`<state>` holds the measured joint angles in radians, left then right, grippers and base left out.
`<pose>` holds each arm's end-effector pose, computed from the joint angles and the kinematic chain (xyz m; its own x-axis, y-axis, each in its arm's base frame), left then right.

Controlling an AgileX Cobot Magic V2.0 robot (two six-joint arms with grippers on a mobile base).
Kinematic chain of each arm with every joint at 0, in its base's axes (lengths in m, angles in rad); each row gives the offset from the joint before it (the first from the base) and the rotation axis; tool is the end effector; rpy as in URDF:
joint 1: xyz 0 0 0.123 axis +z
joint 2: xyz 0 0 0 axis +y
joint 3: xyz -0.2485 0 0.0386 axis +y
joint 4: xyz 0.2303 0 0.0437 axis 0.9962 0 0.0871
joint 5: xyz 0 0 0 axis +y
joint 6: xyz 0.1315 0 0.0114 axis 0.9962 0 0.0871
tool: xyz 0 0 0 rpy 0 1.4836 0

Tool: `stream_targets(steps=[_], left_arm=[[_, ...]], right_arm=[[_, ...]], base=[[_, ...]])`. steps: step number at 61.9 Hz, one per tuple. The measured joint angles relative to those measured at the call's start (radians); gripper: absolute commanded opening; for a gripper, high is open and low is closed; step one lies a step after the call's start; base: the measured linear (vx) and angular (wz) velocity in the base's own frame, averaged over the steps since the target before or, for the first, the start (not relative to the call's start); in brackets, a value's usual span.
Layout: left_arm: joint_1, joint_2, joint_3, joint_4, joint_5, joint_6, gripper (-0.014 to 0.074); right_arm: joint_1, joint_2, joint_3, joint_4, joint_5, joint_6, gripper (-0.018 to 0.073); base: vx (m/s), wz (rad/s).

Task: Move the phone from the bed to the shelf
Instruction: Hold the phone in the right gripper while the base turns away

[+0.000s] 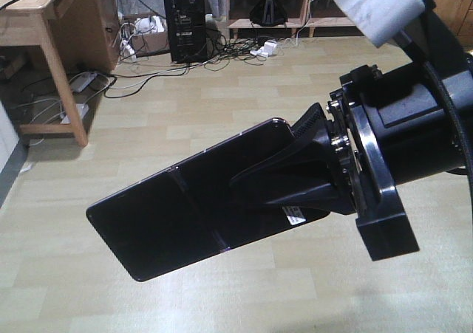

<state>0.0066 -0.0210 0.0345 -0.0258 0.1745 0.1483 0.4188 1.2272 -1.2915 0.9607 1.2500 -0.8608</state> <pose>0.1129 0.0002 0.1836 -0.1001 0.1219 -0.9875 0.0102 0.9925 0.1215 0.1698 0.1880 0.3637 -0.3485 -0.4464 -0.8242 -0.9363 0.2065 0.2841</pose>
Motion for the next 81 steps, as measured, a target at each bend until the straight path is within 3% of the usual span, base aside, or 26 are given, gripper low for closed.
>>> stream_targets(steps=[81], left_arm=[[0.000,0.000,0.000,0.000,0.000,0.000,0.0001]], right_arm=[[0.000,0.000,0.000,0.000,0.000,0.000,-0.0002]], base=[[0.32,-0.15]])
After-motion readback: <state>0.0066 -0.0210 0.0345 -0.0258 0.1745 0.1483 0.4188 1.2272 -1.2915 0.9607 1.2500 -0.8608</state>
